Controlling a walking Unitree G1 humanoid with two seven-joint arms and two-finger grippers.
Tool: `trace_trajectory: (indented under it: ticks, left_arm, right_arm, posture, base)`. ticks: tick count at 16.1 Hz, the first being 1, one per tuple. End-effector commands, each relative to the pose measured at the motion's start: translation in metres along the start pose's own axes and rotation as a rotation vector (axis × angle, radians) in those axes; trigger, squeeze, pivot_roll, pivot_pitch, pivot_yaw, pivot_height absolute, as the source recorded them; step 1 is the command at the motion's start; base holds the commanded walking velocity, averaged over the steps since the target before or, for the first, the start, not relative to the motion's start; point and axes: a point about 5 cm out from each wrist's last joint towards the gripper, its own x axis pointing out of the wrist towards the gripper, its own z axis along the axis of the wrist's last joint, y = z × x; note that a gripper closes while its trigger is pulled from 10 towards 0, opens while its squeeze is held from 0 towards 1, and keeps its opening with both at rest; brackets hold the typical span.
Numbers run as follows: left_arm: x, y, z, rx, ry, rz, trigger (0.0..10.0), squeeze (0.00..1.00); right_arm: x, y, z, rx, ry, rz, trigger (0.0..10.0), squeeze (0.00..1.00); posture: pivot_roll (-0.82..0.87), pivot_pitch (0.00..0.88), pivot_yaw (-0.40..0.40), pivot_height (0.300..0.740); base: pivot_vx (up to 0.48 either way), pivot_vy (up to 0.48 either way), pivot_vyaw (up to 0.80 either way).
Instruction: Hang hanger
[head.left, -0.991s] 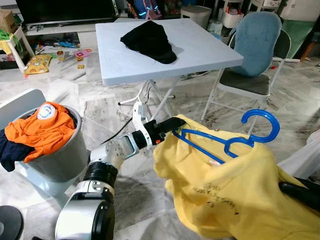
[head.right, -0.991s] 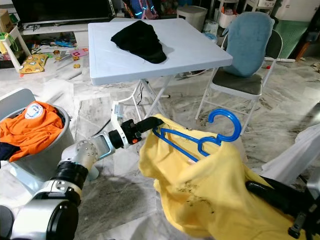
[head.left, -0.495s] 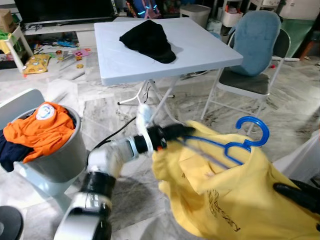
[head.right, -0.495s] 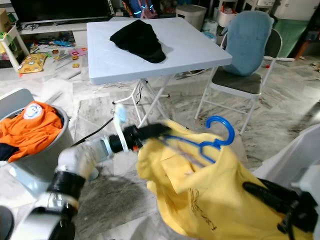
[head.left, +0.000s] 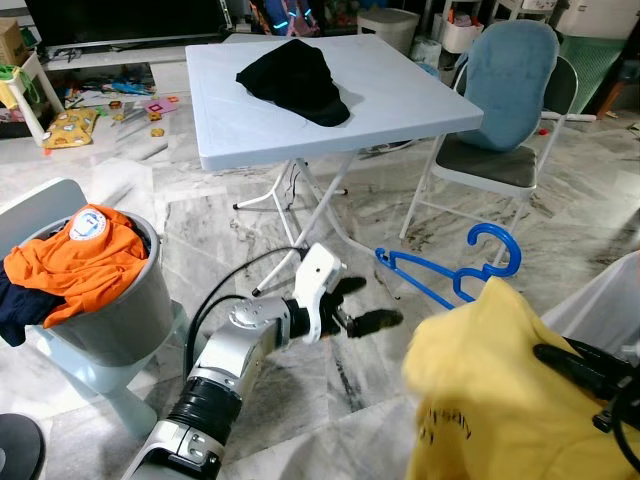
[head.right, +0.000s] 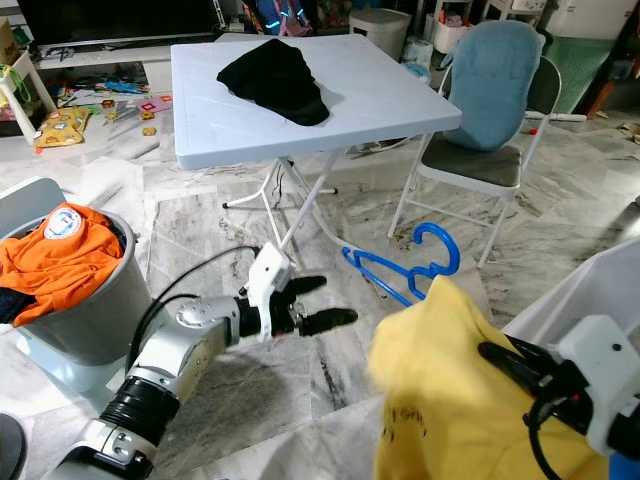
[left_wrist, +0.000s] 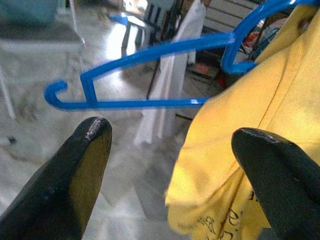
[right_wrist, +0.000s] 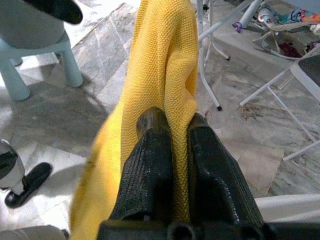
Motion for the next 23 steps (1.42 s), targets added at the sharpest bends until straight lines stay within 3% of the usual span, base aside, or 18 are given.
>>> trace_trajectory:
  ticks: [1, 3, 7, 8, 9, 12, 13, 14, 19, 21, 22, 23]
  left_arm:
    - [0.001, 0.001, 0.009, 0.086, -0.027, 0.018, 10.0, 1.00]
    - [0.000, 0.007, 0.019, 0.187, -0.083, 0.065, 10.0, 1.00]
    - [-0.012, 0.009, 0.022, 0.329, -0.077, -0.042, 10.0, 1.00]
    - [-0.020, 0.009, 0.012, 0.374, -0.013, -0.126, 10.0, 1.00]
    - [-0.023, 0.009, 0.008, 0.391, 0.015, -0.164, 10.0, 1.00]
    - [-0.037, 0.007, -0.003, 0.379, 0.123, -0.335, 10.0, 1.00]
    - [-0.038, 0.008, -0.003, 0.389, 0.130, -0.347, 10.0, 0.25]
    - [-0.039, 0.013, 0.001, 0.384, 0.135, -0.351, 10.0, 0.00]
    - [-0.041, 0.024, 0.013, 0.429, 0.130, -0.345, 10.0, 0.00]
    - [-0.042, 0.023, 0.010, 0.418, 0.151, -0.393, 10.0, 0.00]
    - [-0.041, 0.023, 0.009, 0.407, 0.151, -0.407, 3.6, 0.00]
    - [-0.039, 0.021, 0.006, 0.407, 0.158, -0.428, 1.5, 0.00]
  right_arm:
    - [0.002, -0.002, 0.004, -0.030, -0.021, -0.021, 10.0, 0.00]
    - [0.004, -0.003, 0.001, -0.053, 0.016, -0.011, 10.0, 0.00]
    - [0.009, 0.001, -0.005, -0.113, 0.075, 0.093, 10.0, 0.00]
    - [0.015, 0.008, -0.004, -0.167, 0.083, 0.202, 10.0, 0.00]
    - [0.017, 0.008, -0.002, -0.191, 0.081, 0.228, 10.0, 0.00]
    - [0.024, 0.006, 0.015, -0.279, 0.053, 0.335, 10.0, 0.00]
    - [0.025, 0.006, 0.016, -0.287, 0.050, 0.347, 10.0, 0.00]
    - [0.026, 0.005, 0.021, -0.312, 0.050, 0.395, 10.0, 0.00]
    - [0.018, 0.004, 0.026, -0.327, 0.062, 0.498, 10.0, 0.00]
    - [0.017, 0.005, 0.031, -0.309, 0.032, 0.504, 10.0, 0.00]
    - [0.017, 0.005, 0.032, -0.312, 0.030, 0.508, 10.0, 0.00]
    - [0.017, 0.005, 0.031, -0.321, 0.033, 0.506, 10.0, 0.00]
  posture:
    - [-0.07, 0.016, -0.045, 0.740]
    - [-0.07, 0.016, -0.048, 0.740]
    - [-0.06, 0.013, -0.047, 0.740]
    - [-0.06, 0.013, -0.042, 0.740]
    - [-0.06, 0.012, -0.041, 0.740]
    - [-0.05, 0.005, -0.040, 0.740]
    - [-0.05, 0.005, -0.040, 0.740]
    - [-0.04, 0.000, -0.042, 0.740]
    - [-0.04, 0.000, -0.042, 0.740]
    - [-0.04, 0.000, -0.035, 0.740]
    - [-0.05, 0.000, -0.032, 0.740]
    - [-0.05, 0.000, -0.032, 0.740]
  base:
    - [0.000, 0.000, 0.00]
    - [0.000, 0.000, 0.00]
    - [0.000, 0.000, 0.00]
    - [0.000, 0.000, 0.00]
    - [0.000, 0.000, 0.00]
    - [0.000, 0.000, 0.00]
    - [0.000, 0.000, 0.00]
    - [0.000, 0.000, 0.00]
    - [0.000, 0.000, 0.00]
    - [0.000, 0.000, 0.00]
    - [0.000, 0.000, 0.00]
    - [0.000, 0.000, 0.00]
